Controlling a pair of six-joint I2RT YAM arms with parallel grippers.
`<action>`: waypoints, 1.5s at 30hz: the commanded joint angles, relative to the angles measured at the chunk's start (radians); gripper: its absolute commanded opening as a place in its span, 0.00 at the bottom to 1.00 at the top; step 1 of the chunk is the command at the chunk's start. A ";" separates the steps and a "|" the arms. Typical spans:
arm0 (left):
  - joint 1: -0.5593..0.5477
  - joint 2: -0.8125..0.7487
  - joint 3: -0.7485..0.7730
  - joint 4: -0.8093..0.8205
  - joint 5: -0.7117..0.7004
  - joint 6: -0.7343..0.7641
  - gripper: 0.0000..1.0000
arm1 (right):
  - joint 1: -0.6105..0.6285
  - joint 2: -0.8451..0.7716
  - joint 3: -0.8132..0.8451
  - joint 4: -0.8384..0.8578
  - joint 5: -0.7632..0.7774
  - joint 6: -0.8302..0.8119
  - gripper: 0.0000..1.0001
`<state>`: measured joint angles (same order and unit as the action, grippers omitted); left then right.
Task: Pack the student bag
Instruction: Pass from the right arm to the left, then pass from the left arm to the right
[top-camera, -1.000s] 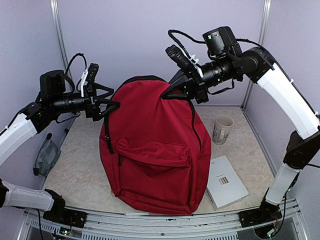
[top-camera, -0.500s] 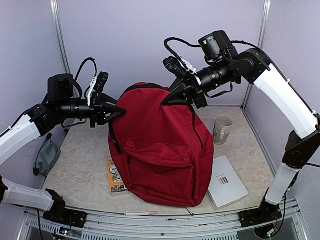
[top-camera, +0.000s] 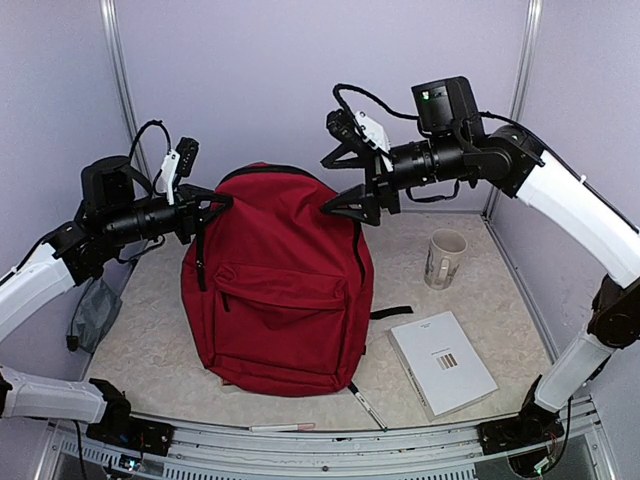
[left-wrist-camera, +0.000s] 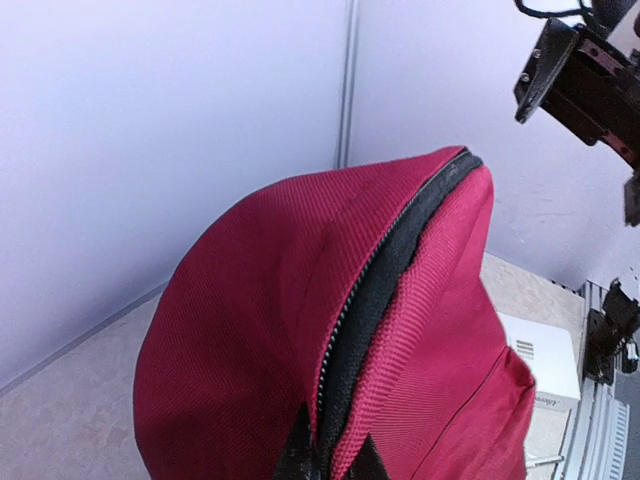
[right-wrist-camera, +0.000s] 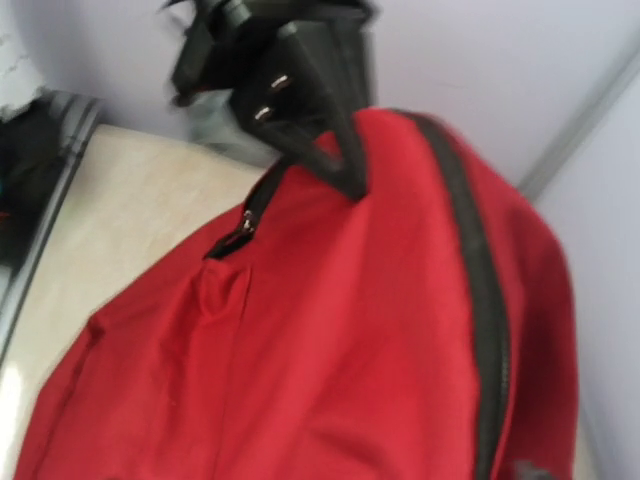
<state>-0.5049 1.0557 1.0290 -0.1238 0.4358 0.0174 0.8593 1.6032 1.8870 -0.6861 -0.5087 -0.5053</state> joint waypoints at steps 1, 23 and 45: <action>0.008 -0.017 0.023 0.141 -0.144 -0.078 0.00 | 0.008 -0.048 -0.026 0.207 0.061 0.168 1.00; -0.025 -0.012 0.000 0.167 -0.081 -0.067 0.00 | 0.037 0.439 0.477 0.094 0.082 0.181 0.96; -0.050 0.000 0.016 0.062 0.092 0.073 0.96 | -0.009 0.100 0.161 0.243 -0.006 0.199 0.00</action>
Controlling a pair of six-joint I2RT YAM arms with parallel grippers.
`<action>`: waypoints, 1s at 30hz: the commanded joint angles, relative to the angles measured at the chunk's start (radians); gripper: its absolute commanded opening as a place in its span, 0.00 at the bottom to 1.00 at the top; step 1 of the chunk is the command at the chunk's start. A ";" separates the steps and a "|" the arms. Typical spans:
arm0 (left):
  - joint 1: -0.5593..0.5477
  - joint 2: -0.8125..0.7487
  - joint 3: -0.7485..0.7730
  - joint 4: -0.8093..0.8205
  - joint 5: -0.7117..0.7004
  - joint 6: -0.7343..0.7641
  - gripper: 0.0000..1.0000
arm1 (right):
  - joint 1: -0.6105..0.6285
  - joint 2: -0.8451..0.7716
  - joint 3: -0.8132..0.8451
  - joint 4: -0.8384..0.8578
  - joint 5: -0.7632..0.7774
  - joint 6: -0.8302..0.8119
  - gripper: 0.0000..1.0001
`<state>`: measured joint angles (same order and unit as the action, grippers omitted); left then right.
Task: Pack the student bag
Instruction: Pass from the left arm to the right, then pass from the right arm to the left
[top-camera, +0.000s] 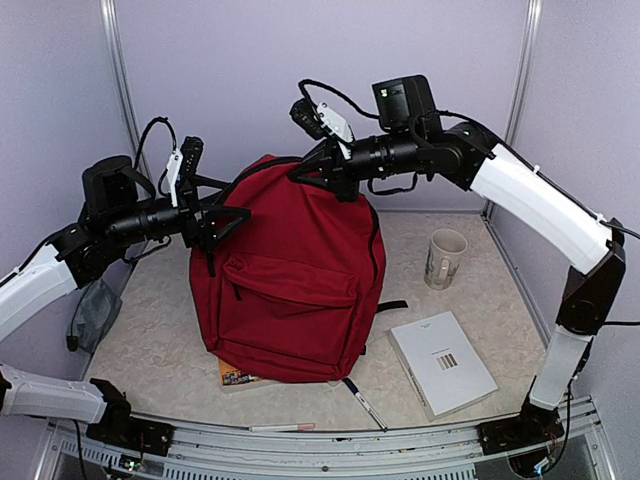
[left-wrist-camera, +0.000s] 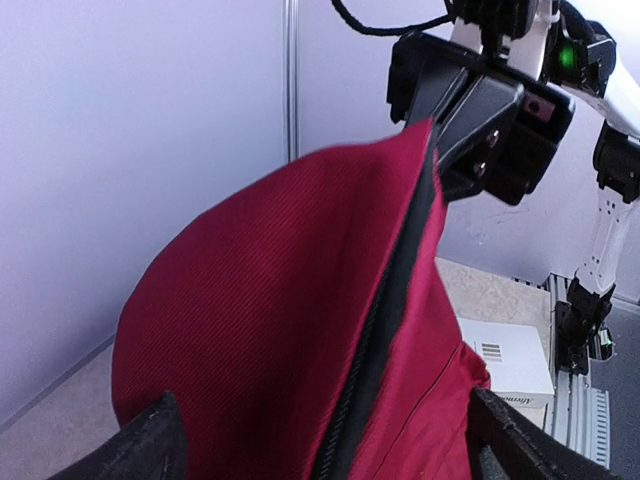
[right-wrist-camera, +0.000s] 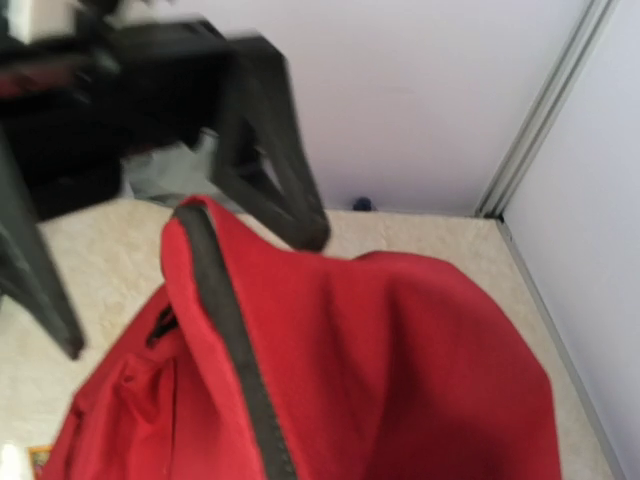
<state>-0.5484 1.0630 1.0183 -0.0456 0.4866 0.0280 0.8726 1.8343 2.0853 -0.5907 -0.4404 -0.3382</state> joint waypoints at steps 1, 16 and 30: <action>-0.008 -0.013 0.024 -0.020 0.054 0.074 0.98 | -0.029 -0.152 -0.056 0.160 -0.075 0.034 0.00; -0.024 -0.009 -0.028 -0.074 -0.008 0.234 0.99 | -0.135 -0.340 -0.201 0.272 -0.195 0.064 0.00; -0.058 -0.048 -0.108 -0.104 0.089 0.382 0.86 | -0.179 -0.327 -0.147 0.274 -0.255 0.077 0.00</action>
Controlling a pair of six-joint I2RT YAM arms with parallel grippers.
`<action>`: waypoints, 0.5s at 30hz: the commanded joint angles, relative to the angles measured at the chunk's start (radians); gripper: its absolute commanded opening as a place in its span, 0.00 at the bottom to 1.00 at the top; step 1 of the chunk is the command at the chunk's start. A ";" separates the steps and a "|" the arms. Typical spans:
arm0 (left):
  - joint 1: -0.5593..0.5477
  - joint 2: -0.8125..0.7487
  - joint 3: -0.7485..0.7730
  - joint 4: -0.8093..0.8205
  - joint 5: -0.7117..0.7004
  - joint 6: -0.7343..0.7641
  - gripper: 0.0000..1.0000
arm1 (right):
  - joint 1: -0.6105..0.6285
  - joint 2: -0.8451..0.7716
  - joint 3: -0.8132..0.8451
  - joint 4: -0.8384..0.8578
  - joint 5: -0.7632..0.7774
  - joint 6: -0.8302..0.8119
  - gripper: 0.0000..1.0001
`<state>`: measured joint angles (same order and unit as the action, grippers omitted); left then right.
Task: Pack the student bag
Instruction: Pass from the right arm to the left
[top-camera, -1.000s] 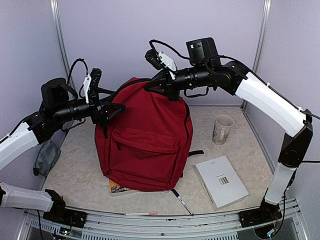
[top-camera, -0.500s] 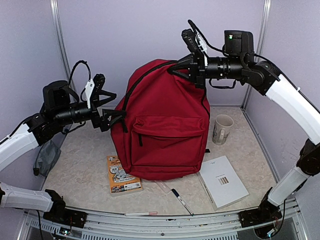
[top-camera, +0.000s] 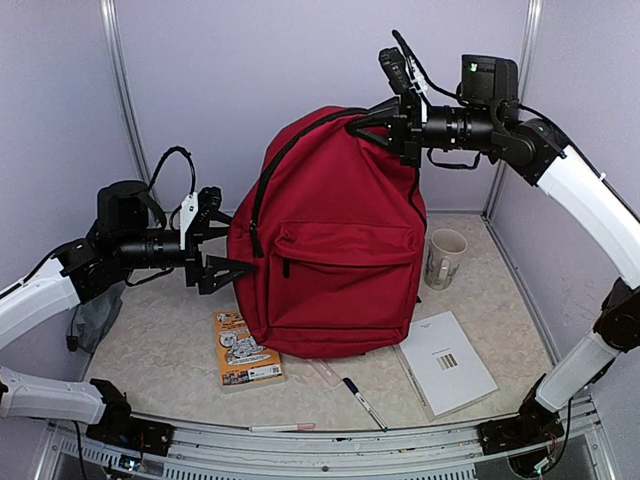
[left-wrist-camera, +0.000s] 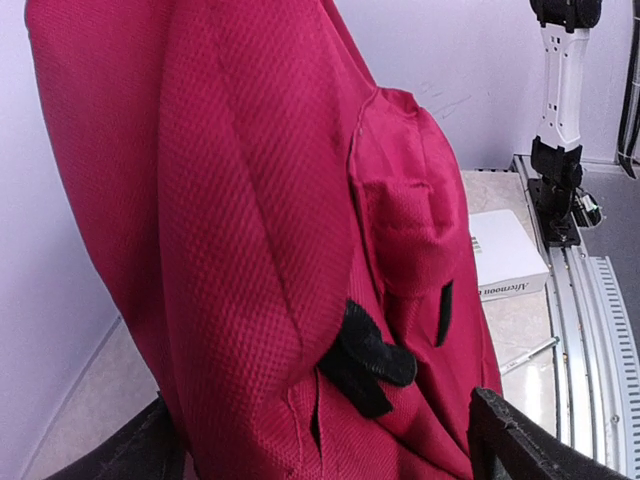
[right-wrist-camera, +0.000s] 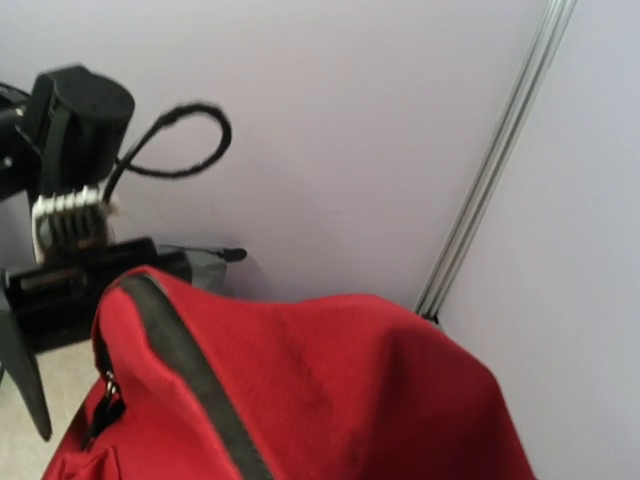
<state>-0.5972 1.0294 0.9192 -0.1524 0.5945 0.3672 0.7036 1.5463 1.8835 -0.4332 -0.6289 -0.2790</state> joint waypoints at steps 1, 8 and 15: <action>-0.007 -0.009 0.000 -0.006 -0.017 0.042 0.73 | -0.010 -0.040 0.053 0.119 -0.074 0.022 0.00; -0.003 -0.024 0.010 -0.017 0.053 0.035 0.00 | -0.024 -0.042 0.022 0.128 -0.043 0.030 0.00; 0.046 0.042 0.120 0.037 0.002 -0.238 0.00 | -0.026 0.079 -0.005 0.087 0.151 0.086 0.37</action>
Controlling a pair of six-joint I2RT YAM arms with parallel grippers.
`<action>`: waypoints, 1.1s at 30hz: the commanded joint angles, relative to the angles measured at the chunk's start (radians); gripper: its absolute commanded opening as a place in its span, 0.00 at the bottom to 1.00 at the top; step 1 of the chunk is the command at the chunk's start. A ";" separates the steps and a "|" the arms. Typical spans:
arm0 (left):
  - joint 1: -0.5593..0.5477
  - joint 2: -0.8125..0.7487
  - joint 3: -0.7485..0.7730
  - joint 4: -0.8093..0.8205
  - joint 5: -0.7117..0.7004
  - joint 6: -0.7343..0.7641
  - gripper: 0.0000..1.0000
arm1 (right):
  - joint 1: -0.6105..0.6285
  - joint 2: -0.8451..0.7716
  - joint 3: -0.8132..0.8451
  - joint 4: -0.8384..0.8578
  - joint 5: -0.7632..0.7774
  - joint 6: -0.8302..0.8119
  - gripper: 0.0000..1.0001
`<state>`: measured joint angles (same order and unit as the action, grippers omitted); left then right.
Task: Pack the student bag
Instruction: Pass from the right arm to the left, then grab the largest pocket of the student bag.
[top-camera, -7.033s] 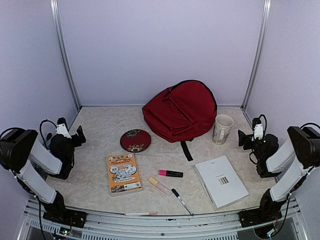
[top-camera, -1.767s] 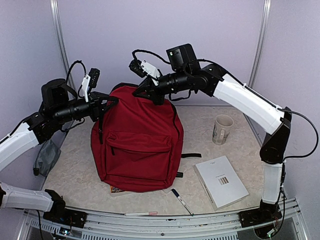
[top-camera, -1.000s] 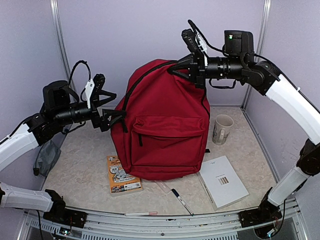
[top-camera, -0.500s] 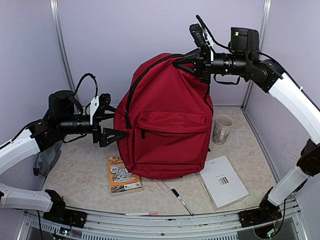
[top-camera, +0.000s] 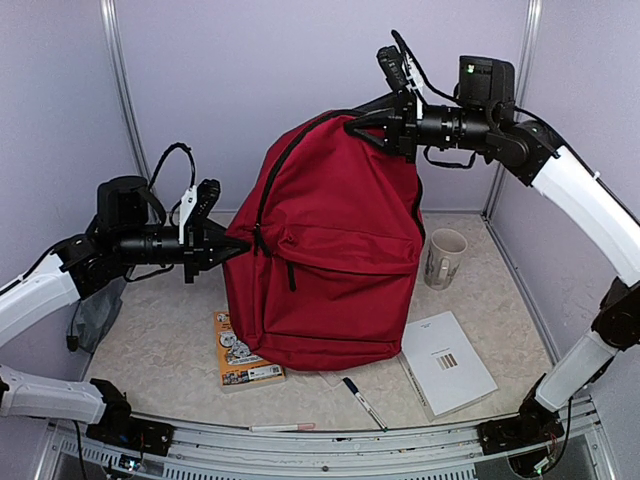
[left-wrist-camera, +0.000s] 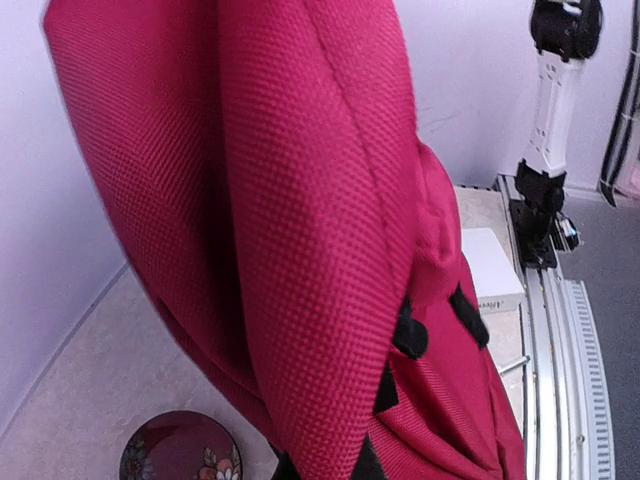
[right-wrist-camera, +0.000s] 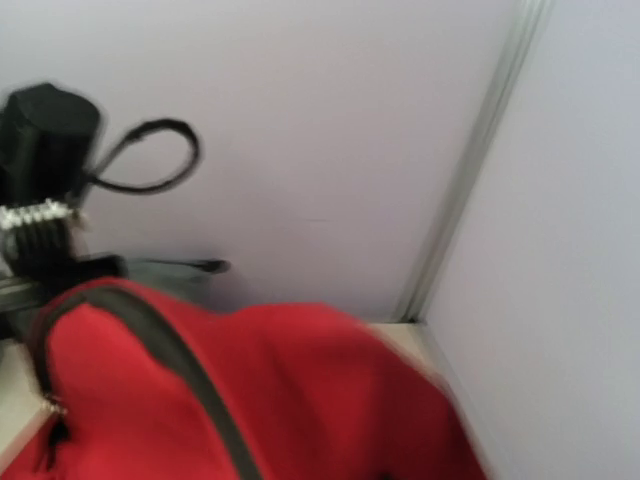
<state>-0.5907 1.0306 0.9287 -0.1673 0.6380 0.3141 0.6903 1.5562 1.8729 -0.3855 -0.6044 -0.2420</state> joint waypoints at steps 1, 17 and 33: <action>0.057 0.056 0.144 0.033 -0.089 -0.233 0.00 | -0.012 0.096 0.022 0.013 0.165 0.065 0.40; 0.090 -0.001 0.103 0.018 -0.296 -0.624 0.00 | -0.010 0.010 -0.071 0.117 0.492 0.236 0.67; -0.109 0.007 0.105 0.004 -0.456 -0.335 0.00 | 0.300 0.279 0.020 0.090 0.262 0.133 0.22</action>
<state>-0.6899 1.0576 1.0206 -0.2321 0.2337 -0.1432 1.0027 1.7668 1.7905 -0.2005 -0.3405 -0.0650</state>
